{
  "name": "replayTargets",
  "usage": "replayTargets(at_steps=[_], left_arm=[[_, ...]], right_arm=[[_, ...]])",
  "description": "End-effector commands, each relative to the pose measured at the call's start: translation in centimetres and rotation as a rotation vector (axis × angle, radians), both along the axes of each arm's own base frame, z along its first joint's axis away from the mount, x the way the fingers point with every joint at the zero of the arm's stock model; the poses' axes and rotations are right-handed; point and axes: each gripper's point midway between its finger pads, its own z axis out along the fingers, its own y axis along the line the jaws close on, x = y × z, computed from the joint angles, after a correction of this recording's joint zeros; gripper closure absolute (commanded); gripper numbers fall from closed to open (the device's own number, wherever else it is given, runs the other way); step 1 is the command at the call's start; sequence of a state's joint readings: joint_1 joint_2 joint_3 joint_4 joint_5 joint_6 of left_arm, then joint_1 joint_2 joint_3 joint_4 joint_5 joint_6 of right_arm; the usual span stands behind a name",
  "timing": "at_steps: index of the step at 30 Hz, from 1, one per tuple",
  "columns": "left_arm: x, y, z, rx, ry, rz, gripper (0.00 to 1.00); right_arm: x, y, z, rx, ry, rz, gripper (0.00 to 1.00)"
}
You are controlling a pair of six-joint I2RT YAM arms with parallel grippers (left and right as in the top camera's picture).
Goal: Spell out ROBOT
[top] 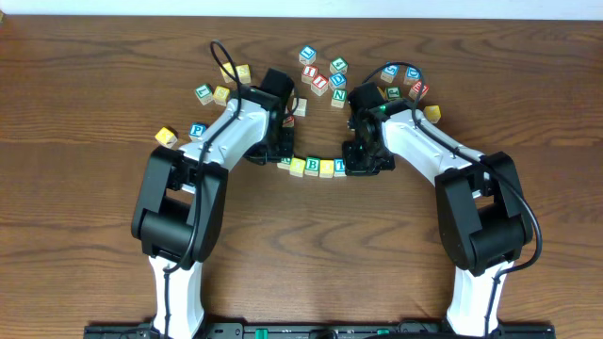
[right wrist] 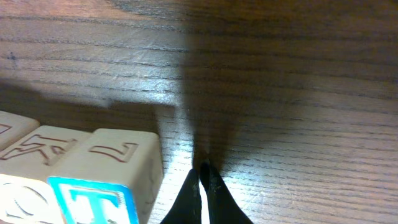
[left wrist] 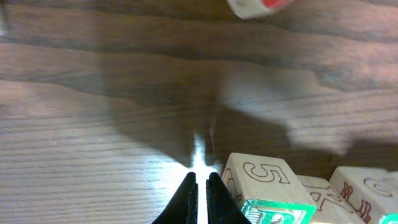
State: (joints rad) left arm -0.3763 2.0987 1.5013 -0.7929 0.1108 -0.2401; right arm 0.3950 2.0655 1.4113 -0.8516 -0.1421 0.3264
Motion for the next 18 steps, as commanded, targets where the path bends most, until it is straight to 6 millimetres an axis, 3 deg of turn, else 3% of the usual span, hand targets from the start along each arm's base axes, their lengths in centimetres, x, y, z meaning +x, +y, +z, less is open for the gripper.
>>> replayTargets(at_steps=[1,13,18], left_arm=[[-0.6,-0.7,-0.4,-0.006,0.024,0.006,0.92],[-1.9,-1.2,-0.4,0.010,0.064,-0.005,0.92],[-2.2,-1.1,-0.5,0.013,0.076,0.019,0.92]], right_arm=[[-0.3,0.3,0.4,0.009,0.000,-0.003,0.99],[0.0,0.4,0.5,0.015,-0.014,-0.003,0.99],[0.3,1.4,0.7,0.067,-0.035,0.076,0.99]])
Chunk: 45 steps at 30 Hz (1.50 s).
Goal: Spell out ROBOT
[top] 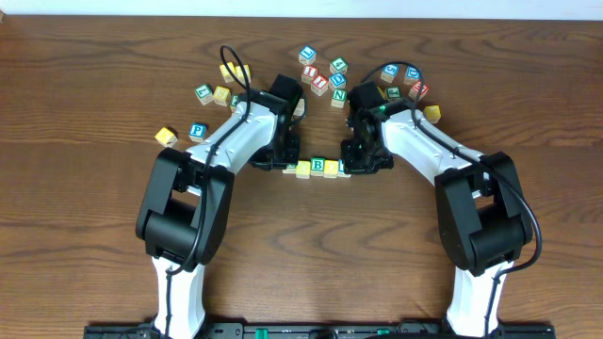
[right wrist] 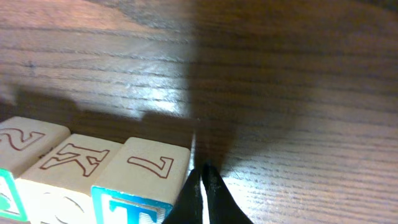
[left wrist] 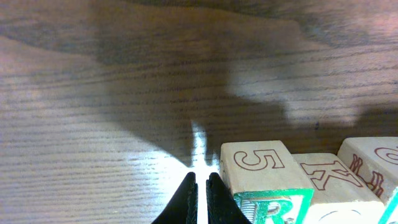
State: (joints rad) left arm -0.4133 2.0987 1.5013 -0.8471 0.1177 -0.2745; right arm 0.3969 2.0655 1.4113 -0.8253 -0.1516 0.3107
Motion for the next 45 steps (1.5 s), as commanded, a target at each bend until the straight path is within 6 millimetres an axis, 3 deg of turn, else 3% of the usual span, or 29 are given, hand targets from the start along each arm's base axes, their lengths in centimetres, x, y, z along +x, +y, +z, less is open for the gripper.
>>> replayTargets(at_steps=[1,7,17,35,45], left_arm=[[-0.4,-0.2,-0.4,0.001,0.021,0.022,0.92],[-0.8,0.0,-0.4,0.009,0.038,0.027,0.92],[-1.2,-0.9,-0.3,-0.044,0.065,0.055,0.92],[-1.6,-1.8,-0.1,-0.094,0.094,0.097,0.92],[-0.1,0.1,-0.4,0.017,0.013,0.097,0.92]], right_arm=[[-0.1,0.9,0.6,0.050,-0.015,0.066,0.99],[0.0,0.8,0.6,0.047,-0.029,0.120,0.99],[-1.0,0.7,0.6,0.052,0.059,-0.098,0.99],[-0.3,0.1,0.7,0.060,0.043,-0.108,0.98],[0.5,-2.8,0.4,-0.017,0.019,-0.125,0.99]])
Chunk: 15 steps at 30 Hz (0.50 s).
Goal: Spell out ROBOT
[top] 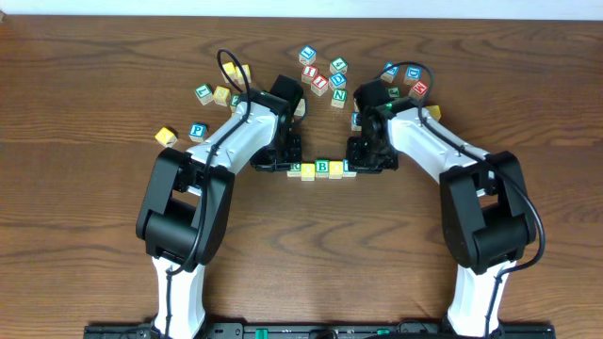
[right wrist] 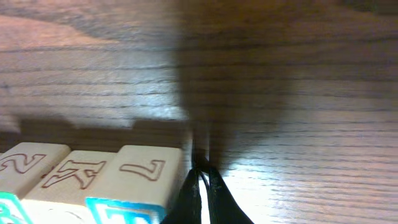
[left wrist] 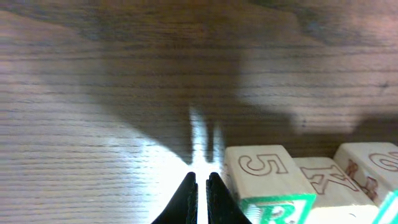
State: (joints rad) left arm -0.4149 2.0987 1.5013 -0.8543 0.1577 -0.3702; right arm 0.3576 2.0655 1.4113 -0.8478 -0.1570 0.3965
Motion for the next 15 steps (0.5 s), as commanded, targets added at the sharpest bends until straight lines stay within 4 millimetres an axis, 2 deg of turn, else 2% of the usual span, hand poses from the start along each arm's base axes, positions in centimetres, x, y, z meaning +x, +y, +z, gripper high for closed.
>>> replayTargets(at_steps=[1,7,11,12,15], left_arm=[[0.4,0.8,-0.4,0.060,-0.020,0.004,0.92],[1.2,2.0,-0.2,0.116,-0.053,0.011,0.92],[2.6,2.7,1.4,0.124,-0.110,-0.002,0.92],[3.1,3.0,2.1,0.122,-0.130,-0.003,0.92],[5.1,4.9,5.8,0.139,-0.240,0.017,0.92]], right_arm=[[0.5,-1.5,0.4,-0.017,-0.018,-0.001,0.99],[0.9,-1.8,1.1,-0.018,-0.042,0.005,0.99],[1.8,-2.4,3.0,-0.048,-0.109,-0.001,0.99],[2.1,-2.5,3.8,-0.055,-0.130,0.001,0.99],[3.1,-2.3,6.5,-0.042,-0.213,0.019,0.98]])
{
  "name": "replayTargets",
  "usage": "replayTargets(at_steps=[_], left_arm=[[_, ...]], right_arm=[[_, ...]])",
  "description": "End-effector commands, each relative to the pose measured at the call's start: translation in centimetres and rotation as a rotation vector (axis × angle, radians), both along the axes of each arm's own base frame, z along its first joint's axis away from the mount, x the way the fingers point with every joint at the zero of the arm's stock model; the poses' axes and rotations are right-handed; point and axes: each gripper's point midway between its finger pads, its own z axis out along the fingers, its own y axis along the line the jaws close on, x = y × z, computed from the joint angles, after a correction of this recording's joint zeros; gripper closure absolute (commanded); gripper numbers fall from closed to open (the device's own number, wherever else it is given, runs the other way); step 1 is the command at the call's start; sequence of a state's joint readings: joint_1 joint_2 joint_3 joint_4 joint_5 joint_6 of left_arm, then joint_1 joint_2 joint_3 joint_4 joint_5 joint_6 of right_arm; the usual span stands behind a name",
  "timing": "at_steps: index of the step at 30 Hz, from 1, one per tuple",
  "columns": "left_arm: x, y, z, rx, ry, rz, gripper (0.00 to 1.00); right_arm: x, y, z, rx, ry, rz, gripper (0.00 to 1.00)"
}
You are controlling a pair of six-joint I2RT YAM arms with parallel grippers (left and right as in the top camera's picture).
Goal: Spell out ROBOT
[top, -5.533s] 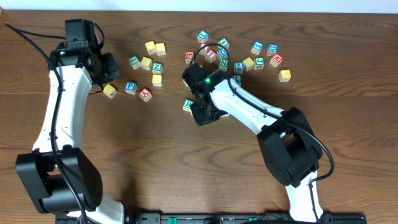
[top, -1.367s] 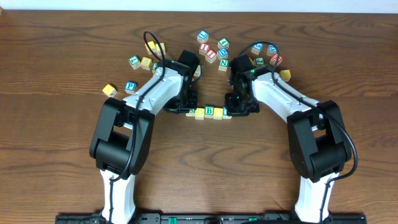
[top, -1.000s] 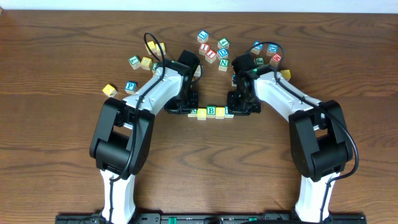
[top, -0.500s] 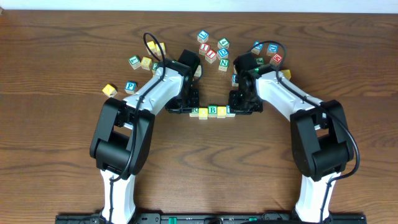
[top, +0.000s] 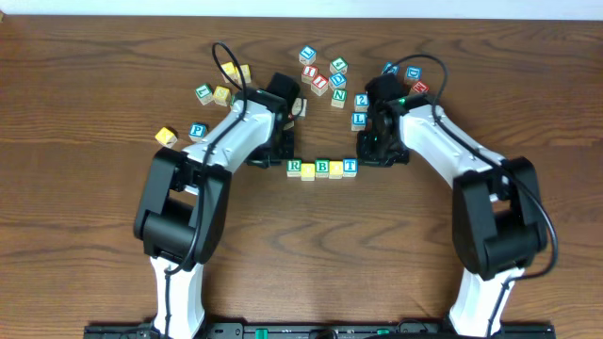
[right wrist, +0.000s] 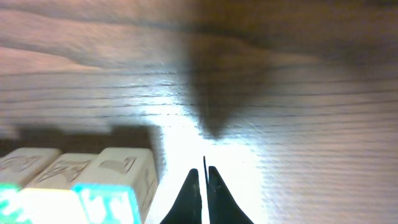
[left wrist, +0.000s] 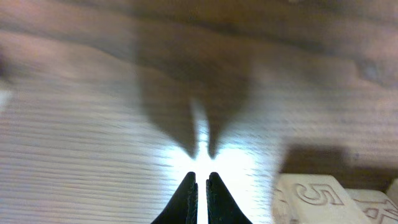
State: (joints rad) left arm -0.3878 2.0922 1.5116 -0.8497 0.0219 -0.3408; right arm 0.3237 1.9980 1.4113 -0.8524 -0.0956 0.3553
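A row of letter blocks (top: 322, 168) lies at the table's middle: green R (top: 294, 167), a yellow block, green B (top: 323, 168), another yellow block, blue T (top: 350, 166). The yellow blocks' letters are too small to read. My left gripper (top: 280, 153) is shut and holds nothing, a little up and left of the R. In the left wrist view its gripper (left wrist: 201, 182) hangs over bare wood, with the R block's "5" face (left wrist: 311, 196) at lower right. My right gripper (top: 374, 153), also shut and holding nothing, sits up and right of the T. In the right wrist view the gripper (right wrist: 201, 177) has the T block (right wrist: 115, 186) to its left.
Loose blocks lie scattered behind the row: a cluster (top: 325, 75) at the back middle, blue blocks (top: 360, 110) by the right arm, several (top: 209, 92) at the back left, a yellow one (top: 167, 136) and a blue P (top: 197, 131) at the left.
Both shut grippers have come away from the ends of the row, the left one up and left, the right one up and right. The row lies where it was.
Both shut grippers stood at the two ends of the row, which sat slightly left and bowed. Then the blocks were closer together and further right. Then the row was straight between the fingertips. Now both grippers stand apart from it.
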Motion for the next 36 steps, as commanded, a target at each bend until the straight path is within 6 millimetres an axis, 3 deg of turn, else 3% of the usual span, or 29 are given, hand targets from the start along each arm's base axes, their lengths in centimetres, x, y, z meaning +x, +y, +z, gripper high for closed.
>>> replayTargets(at_steps=[1,2,6,13,16,21,26,36], left_arm=[[3.6,2.2,6.3,0.018,-0.190,-0.001,0.92],[4.3,3.2,9.1,0.003,-0.263,-0.010,0.92],[5.0,5.7,14.0,-0.022,-0.387,0.052,0.92],[4.9,11.4,19.8,-0.024,-0.525,0.184,0.92],[4.7,13.6,20.2,-0.013,-0.533,0.233,0.92],[4.6,14.2,20.0,-0.007,-0.525,0.248,0.92],[4.5,14.2,20.0,-0.009,-0.523,0.252,0.92],[4.5,14.1,20.0,-0.015,-0.523,0.258,0.92]], right_arm=[[1.8,0.0,4.7,0.008,-0.145,0.033,0.98],[1.9,1.3,6.1,0.063,-0.176,0.081,0.97],[0.5,5.7,6.9,0.194,-0.168,0.195,0.98],[-3.9,12.6,6.2,0.200,-0.136,0.358,0.99],[-5.5,14.4,5.1,0.161,-0.118,0.377,0.99],[-6.9,15.2,2.6,0.114,-0.061,0.379,0.99],[-7.0,14.8,0.0,0.085,-0.006,0.359,0.99],[-5.4,13.8,-0.5,0.074,-0.023,0.289,0.99]])
